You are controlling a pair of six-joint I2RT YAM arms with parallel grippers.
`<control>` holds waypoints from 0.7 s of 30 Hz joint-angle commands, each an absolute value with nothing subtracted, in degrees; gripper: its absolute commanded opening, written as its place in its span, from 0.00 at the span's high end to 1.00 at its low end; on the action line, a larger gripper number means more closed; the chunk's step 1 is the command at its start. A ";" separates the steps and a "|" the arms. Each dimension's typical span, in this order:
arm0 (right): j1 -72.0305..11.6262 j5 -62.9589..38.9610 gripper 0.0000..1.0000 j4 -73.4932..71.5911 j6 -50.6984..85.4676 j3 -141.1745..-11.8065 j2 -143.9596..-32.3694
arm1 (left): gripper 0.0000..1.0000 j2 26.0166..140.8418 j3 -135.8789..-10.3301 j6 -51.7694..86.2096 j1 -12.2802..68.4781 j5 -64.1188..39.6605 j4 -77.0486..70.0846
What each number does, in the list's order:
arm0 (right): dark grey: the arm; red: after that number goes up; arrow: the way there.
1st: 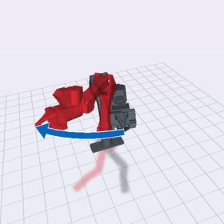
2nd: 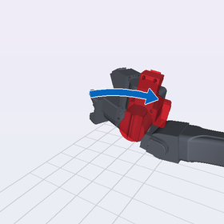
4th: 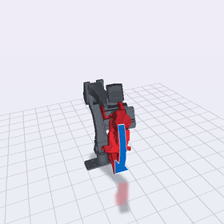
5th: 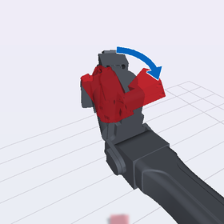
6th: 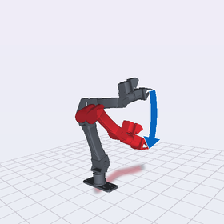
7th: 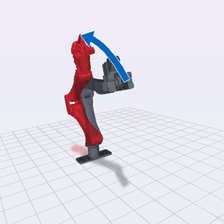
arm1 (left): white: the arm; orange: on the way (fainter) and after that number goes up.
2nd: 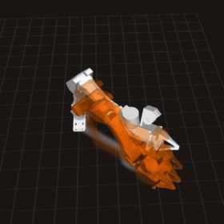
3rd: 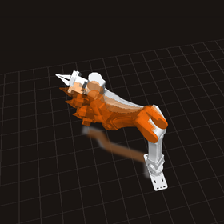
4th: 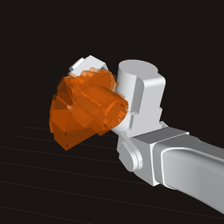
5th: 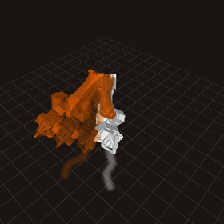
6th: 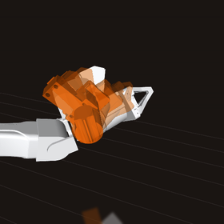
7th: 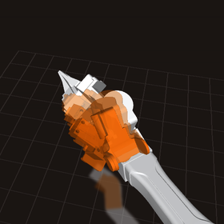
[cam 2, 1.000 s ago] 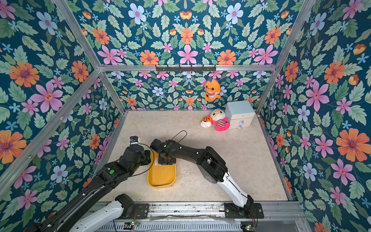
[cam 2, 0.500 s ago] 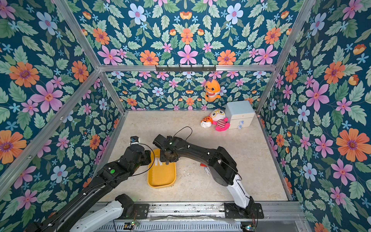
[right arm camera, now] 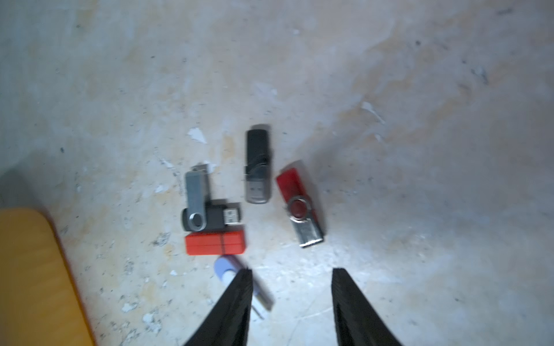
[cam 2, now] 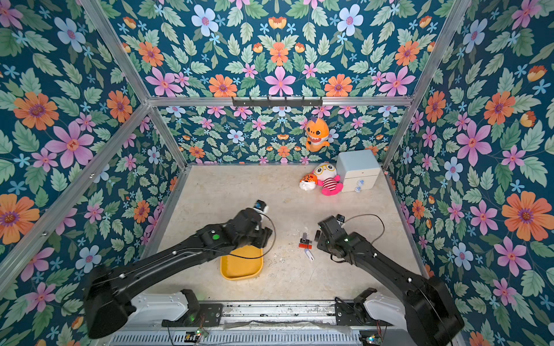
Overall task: Put the usb flash drive into the storage box
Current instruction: Pick up the USB flash from the center of the board.
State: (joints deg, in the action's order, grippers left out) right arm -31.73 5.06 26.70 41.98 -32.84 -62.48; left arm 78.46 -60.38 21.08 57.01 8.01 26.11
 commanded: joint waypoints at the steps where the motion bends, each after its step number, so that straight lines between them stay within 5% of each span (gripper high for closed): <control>1: -28.57 3.11 0.50 21.08 40.08 -28.37 -57.80 | 0.37 87.73 -63.72 17.07 58.36 1.29 21.66; 10: -24.48 2.03 0.48 20.26 39.20 -24.44 -53.67 | 0.42 105.12 -68.76 18.01 57.98 -8.00 13.73; 21: -24.19 0.79 0.47 19.09 38.68 -25.05 -57.01 | 0.39 112.24 -69.42 15.77 57.00 -13.54 10.08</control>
